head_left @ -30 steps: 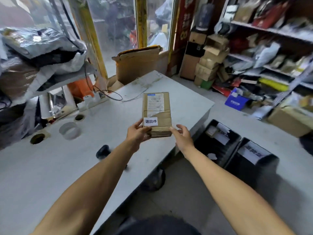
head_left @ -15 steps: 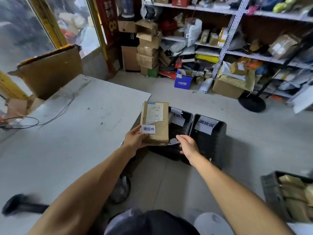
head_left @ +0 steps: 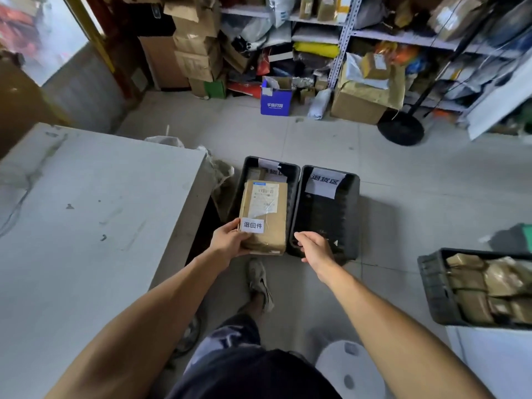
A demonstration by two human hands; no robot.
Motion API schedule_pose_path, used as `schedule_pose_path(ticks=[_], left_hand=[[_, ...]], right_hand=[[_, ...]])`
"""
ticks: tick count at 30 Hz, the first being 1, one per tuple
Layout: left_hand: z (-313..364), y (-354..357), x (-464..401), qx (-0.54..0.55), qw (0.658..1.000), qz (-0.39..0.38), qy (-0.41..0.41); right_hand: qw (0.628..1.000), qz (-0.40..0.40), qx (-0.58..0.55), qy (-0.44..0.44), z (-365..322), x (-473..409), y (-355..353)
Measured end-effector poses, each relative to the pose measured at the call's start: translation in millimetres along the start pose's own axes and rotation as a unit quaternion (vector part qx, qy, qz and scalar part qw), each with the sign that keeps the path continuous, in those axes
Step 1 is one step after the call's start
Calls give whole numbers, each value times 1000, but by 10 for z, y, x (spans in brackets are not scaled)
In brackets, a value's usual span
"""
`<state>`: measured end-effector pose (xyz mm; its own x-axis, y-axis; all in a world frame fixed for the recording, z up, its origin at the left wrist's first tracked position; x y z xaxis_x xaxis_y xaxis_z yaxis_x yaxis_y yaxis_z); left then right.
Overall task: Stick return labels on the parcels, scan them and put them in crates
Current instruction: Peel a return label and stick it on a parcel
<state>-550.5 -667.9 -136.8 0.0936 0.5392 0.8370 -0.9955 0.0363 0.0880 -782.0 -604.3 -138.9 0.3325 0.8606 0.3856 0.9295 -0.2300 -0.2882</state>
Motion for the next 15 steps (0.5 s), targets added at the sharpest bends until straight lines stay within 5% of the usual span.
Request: schedule_pose_path(ticks=[15], left_hand=[[877, 503, -1687, -41, 992, 31, -113]], right_hand=[[995, -9, 25, 97, -60, -1776, -113]])
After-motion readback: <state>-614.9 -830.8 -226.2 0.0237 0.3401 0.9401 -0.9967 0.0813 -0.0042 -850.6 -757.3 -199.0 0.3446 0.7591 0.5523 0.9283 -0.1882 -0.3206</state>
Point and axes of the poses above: each hand's wrist, its own x-axis away from the middle knuckle, its own y-axis out of the palm, z = x × y, the point moved 9 cm from there along -x, towards the middle knuckle, and after that the axes turned 14 degrees about -y, right-handed, at the moved point
